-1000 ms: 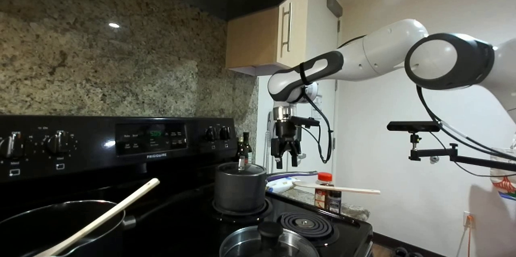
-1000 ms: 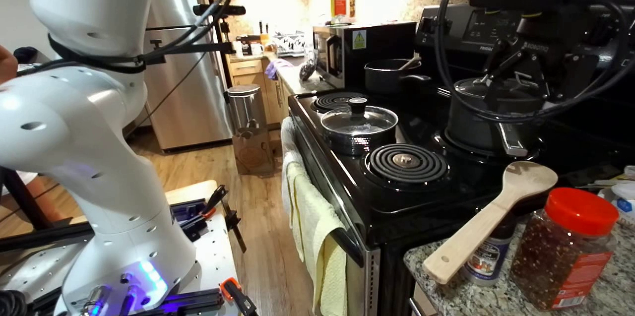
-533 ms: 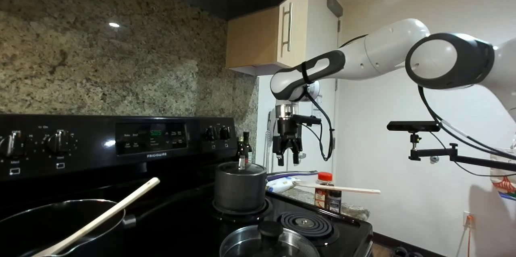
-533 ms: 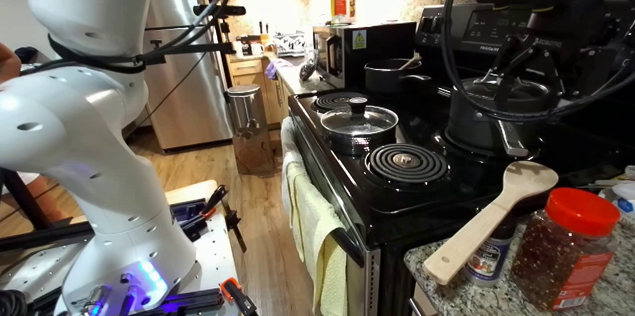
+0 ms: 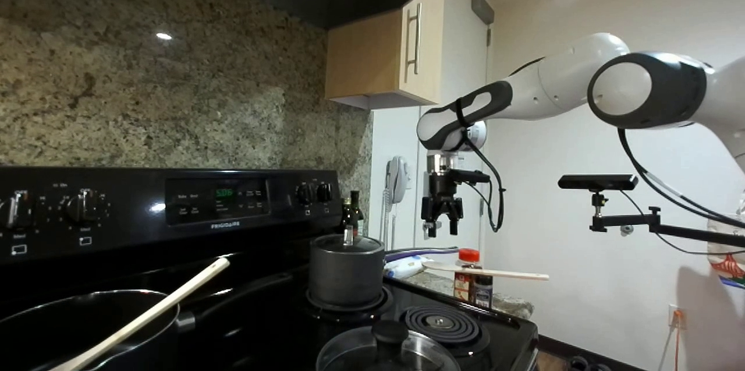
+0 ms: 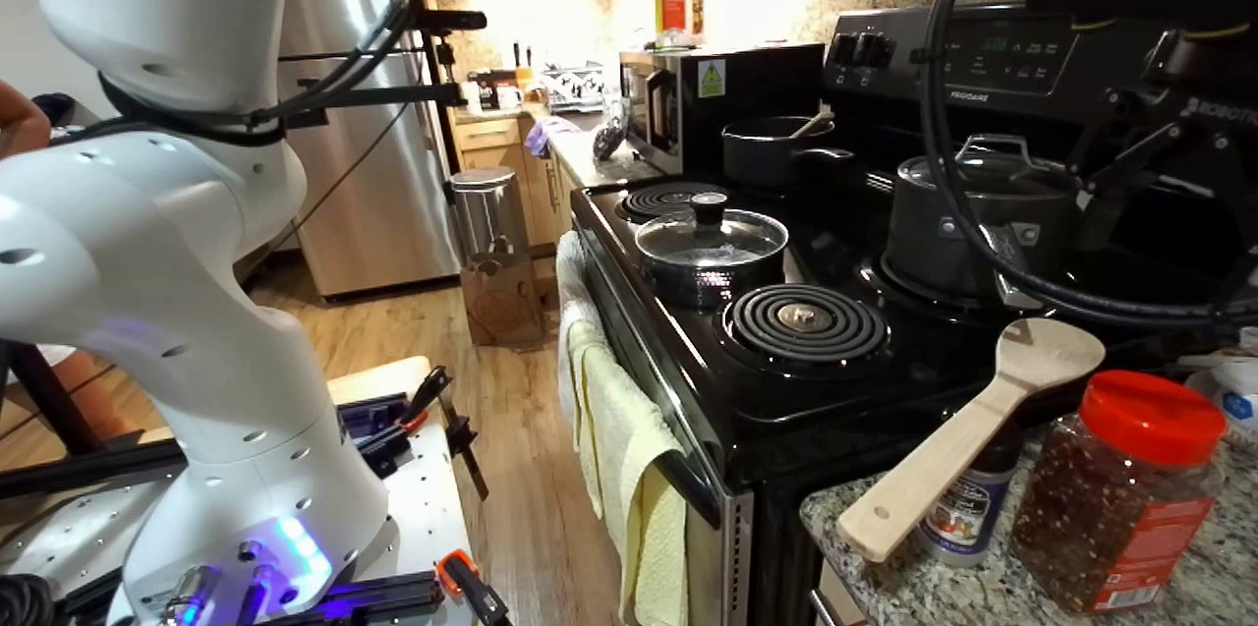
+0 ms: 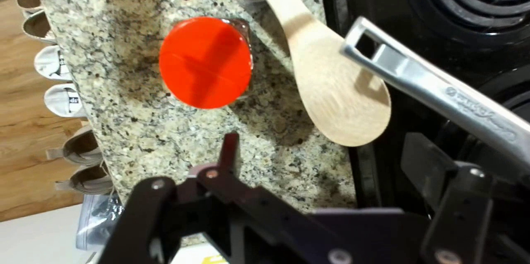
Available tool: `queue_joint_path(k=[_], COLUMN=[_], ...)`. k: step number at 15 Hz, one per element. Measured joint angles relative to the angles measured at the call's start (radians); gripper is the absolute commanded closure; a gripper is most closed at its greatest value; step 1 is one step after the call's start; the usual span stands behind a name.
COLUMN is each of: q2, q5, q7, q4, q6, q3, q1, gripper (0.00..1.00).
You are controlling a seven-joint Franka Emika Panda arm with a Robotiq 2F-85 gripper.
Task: Move the black pot to the left side of the stove, pick up the jar with the orange lid from the right side of the counter and place it in-between the two pots on the stove, remove the wooden spoon from the black pot on the left and put it on the stove
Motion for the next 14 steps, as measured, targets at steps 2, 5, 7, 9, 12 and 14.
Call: queue_joint_path(k=[2,5,7,9,12,14], q2=[-0.02,-0.071,-0.1,-0.097,-0.093,-0.089], q5=[0.0,0.005,0.011,0.011,0.01,0.01], q7=[0.0,0.0,0.0,0.0,0.0,0.002], q4=[-0.03,-0.103,-0.142,-0.139,-0.138,-0.129], q6=[0.01,0.014,0.014,0.014,0.014,0.014], q3=[-0.006,-0.018,-0.028,-0.029,-0.027,-0.021], q1=[-0.011,-0.022,-0.024,-0.021,-0.017,-0.012], gripper=[0.0,0.0,0.0,0.0,0.0,0.0])
